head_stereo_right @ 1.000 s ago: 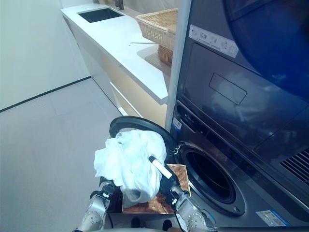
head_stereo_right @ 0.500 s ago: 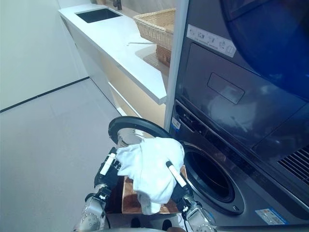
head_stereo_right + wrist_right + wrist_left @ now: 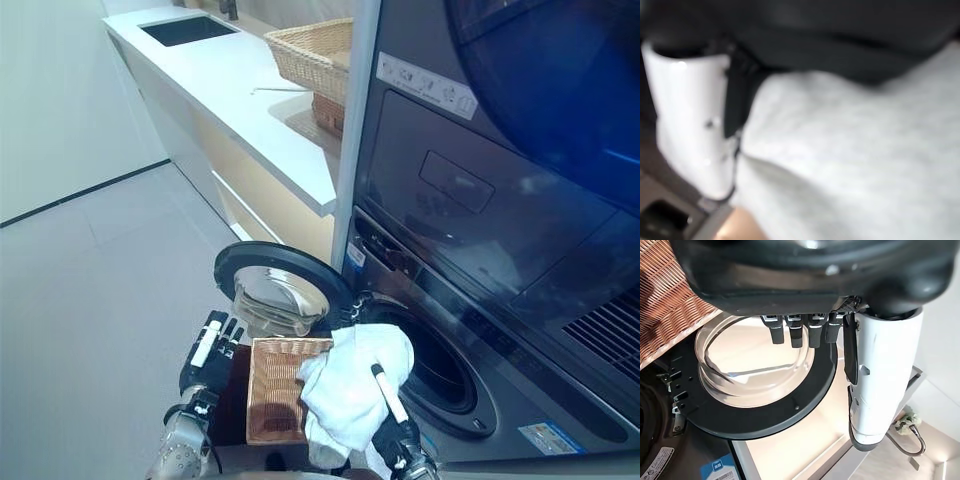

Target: Pick up the clothes and place them into the washing machine

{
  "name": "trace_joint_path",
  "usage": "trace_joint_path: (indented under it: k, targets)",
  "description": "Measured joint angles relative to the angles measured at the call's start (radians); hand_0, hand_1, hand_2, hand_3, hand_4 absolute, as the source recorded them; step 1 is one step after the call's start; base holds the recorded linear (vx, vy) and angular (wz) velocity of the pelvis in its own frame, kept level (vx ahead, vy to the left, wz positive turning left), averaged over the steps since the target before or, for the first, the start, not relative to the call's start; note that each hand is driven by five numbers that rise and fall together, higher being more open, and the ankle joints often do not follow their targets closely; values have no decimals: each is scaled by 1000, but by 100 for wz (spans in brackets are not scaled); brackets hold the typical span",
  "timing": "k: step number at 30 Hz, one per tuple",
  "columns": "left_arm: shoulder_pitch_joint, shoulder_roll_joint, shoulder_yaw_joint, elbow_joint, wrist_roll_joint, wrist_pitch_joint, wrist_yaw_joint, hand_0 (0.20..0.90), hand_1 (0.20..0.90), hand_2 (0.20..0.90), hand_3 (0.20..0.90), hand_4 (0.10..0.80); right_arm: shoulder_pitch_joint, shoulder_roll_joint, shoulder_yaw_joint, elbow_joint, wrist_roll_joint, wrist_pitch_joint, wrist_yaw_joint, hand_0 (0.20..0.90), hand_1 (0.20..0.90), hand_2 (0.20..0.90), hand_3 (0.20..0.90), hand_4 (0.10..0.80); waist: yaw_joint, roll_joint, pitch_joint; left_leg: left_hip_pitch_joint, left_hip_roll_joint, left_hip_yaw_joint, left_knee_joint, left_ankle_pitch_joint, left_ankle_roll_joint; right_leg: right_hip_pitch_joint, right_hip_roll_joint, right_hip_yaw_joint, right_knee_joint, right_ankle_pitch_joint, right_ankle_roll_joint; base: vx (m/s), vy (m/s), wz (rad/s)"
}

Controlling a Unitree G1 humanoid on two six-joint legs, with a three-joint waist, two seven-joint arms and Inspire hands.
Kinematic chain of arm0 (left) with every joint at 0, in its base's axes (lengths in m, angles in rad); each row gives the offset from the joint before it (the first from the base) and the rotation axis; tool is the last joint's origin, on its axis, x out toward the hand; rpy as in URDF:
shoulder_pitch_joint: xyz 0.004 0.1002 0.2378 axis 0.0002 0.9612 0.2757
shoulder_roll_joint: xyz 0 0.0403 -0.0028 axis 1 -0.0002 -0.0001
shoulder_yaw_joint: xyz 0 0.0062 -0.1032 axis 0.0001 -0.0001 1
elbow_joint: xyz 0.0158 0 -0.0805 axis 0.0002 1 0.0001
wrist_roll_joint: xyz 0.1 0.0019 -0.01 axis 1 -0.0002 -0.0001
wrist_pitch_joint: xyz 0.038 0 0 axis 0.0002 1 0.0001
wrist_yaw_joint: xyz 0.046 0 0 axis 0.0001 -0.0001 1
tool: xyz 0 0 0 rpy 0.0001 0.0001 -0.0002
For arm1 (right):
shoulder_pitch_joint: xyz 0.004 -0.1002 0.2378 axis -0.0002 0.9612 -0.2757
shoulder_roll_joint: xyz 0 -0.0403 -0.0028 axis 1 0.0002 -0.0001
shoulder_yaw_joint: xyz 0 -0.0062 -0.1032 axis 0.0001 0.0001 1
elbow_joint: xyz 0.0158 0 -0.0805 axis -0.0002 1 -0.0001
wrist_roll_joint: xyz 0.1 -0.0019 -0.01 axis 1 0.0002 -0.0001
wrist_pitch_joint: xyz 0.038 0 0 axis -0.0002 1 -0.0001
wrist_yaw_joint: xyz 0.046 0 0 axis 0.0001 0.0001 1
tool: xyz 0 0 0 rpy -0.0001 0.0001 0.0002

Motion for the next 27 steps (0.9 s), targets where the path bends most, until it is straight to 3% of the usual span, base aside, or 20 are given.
trace_joint_path:
  k: [12,20,27]
  targets:
    - [-5,-2,7,46,-25,-2,17,900,900,900,900,800,-53,87,-199,286,106,-29,-46,200,200,200,200,300,-1,1,1,0,0,3,0,-1,0,-2,-1,2,3,0,1,0,0,0]
    - [-11,-7,0,43,-48,-2,23,900,900,900,900,800,-106,97,-224,303,175,-89,-108,200,200,200,200,300,0,23,28,-23,-1,5,0,-1,4,-36,-2,5,27,-2,-1,-52,6,5]
    - [-19,-7,-19,-7,-88,-13,25,900,900,900,900,800,-271,82,-204,304,183,-132,-158,200,200,200,200,300,3,43,100,-96,-4,0,6,27,16,-122,-6,0,69,2,-6,-110,8,11]
